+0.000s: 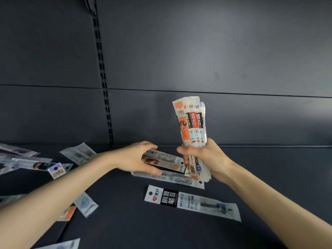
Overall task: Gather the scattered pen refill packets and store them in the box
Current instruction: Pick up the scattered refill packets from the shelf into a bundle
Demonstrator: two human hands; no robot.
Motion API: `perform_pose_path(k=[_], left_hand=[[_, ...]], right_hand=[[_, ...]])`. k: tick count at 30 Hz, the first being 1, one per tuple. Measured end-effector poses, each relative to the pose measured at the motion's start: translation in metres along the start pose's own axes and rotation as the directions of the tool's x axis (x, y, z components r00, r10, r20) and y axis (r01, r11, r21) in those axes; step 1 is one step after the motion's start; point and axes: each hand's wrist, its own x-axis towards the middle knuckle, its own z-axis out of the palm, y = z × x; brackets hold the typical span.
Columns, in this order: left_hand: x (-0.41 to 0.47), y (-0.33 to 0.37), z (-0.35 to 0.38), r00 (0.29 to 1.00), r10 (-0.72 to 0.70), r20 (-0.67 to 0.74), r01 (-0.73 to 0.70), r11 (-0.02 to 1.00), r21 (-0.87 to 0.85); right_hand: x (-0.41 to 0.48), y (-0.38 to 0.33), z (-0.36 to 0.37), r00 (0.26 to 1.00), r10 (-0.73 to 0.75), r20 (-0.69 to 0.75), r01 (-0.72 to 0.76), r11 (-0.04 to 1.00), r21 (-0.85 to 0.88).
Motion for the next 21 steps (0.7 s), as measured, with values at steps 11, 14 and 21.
perform_pose_path(k=[11,14,21], left_hand=[[0.017,-0.016,-0.002,0.985,0.171,-0.014,-0.171,0.985,0.007],[0.016,-0.017,0.001,0.978,0.209,0.002,-0.209,0.978,0.017],[0.011,-0.010,-0.004,0.978,0.209,-0.002,-0.209,0.977,0.043]], right_hand=[[0.007,0.005,0.017,0.992,0.049,-0.113,-0.060,0.993,-0.098],[0.006,0.005,0.016,0.992,0.050,-0.113,-0.062,0.992,-0.107],[0.006,0.004,0.016,0.994,0.041,-0.106,-0.056,0.988,-0.146]])
